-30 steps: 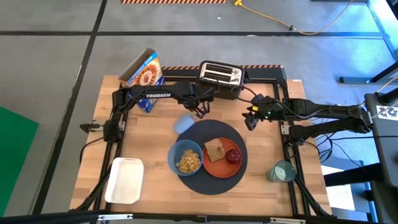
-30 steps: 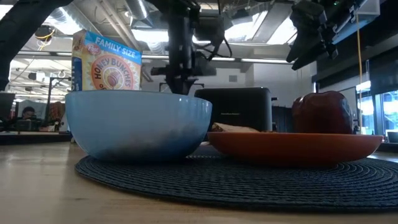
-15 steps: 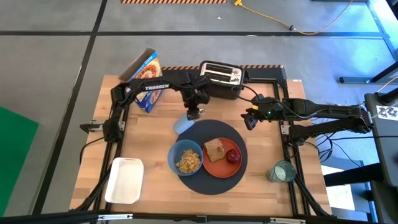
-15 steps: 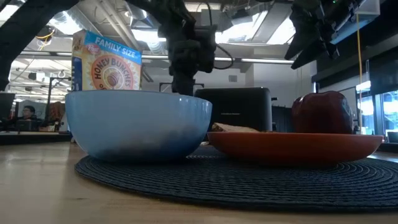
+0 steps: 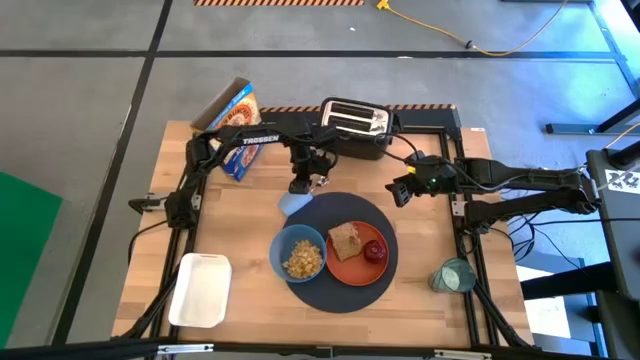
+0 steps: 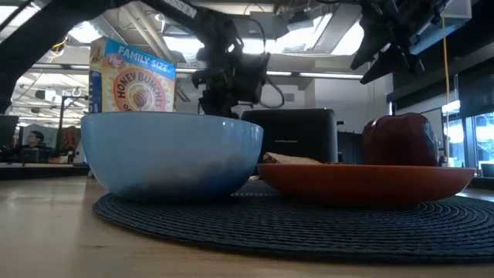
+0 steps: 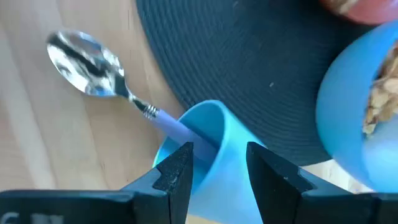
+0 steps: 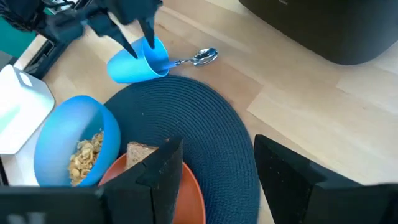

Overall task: Arrange a breakfast setting
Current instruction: Adjust the blue cup

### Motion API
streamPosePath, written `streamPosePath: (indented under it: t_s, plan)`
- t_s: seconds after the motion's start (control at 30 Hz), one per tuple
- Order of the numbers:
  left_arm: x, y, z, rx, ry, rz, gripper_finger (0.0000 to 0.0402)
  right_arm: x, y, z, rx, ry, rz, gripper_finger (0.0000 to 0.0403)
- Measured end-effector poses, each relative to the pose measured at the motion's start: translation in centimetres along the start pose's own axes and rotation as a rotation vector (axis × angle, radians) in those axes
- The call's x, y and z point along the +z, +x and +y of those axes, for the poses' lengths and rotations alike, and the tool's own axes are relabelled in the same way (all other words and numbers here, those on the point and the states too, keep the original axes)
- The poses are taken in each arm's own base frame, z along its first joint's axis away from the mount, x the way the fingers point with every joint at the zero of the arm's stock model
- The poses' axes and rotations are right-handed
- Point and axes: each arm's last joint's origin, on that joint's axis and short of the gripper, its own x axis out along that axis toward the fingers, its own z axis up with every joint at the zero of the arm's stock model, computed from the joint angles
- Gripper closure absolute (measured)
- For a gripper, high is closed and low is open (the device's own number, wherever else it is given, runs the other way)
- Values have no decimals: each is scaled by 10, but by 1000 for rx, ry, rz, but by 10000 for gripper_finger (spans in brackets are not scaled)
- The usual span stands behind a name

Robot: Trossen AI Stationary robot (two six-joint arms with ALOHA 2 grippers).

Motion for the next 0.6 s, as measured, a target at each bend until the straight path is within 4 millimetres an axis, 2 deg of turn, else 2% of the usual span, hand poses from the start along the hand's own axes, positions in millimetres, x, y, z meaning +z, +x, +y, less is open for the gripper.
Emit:
streamPosePath:
  t_s: [0.23, 0.6]
  plan:
    - [-4, 18, 9, -45, -29, 79, 258, 0, 0, 0, 10, 62, 12, 214]
    - [-18, 12, 14, -108, -90, 139, 258, 1, 0, -1, -23, 85, -27, 214]
